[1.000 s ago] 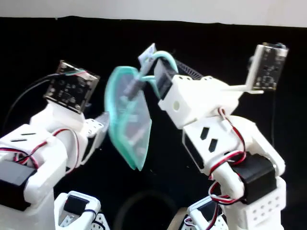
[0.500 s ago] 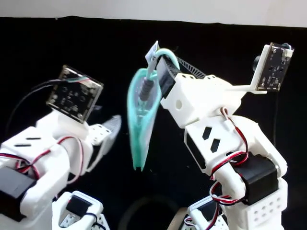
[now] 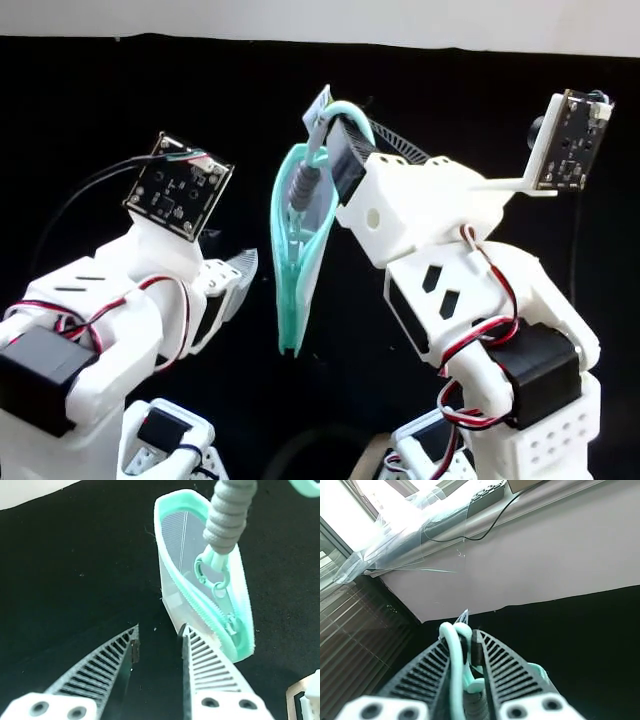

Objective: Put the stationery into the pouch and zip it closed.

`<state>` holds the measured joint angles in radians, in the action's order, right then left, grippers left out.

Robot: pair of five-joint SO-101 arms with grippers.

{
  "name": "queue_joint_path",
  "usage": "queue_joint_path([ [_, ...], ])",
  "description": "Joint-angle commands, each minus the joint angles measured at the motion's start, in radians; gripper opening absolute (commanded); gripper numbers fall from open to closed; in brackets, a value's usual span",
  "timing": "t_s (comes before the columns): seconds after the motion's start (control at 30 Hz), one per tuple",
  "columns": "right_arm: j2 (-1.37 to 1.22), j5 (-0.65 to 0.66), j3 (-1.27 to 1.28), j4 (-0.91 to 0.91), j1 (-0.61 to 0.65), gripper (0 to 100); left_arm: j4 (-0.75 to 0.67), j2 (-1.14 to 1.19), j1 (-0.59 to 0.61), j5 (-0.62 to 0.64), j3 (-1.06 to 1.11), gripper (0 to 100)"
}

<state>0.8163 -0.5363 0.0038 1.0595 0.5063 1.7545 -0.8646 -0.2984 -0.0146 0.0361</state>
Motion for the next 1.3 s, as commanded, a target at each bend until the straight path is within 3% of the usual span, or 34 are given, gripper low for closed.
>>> queue_joint_path([
  [0.0, 0.007, -0.008, -0.042, -0.022, -0.012, 0.7, 0.011, -0.01, -0.012, 0.009, -0.028, 15],
  [0.17, 0.007, -0.008, -0.042, -0.022, -0.012, 0.7, 0.011, -0.004, -0.101, 0.009, -0.028, 15],
  [0.63, 0.001, -0.008, -0.039, -0.022, -0.012, 0.7, 0.011, -0.001, -0.196, 0.009, -0.033, 15],
  [0.93, -0.001, -0.008, -0.035, -0.022, -0.012, 0.7, 0.014, -0.001, -0.231, 0.006, -0.14, 15],
  [1.27, -0.001, -0.008, -0.036, -0.022, -0.012, 0.7, 0.006, -0.001, -0.214, 0.003, -0.021, 16],
])
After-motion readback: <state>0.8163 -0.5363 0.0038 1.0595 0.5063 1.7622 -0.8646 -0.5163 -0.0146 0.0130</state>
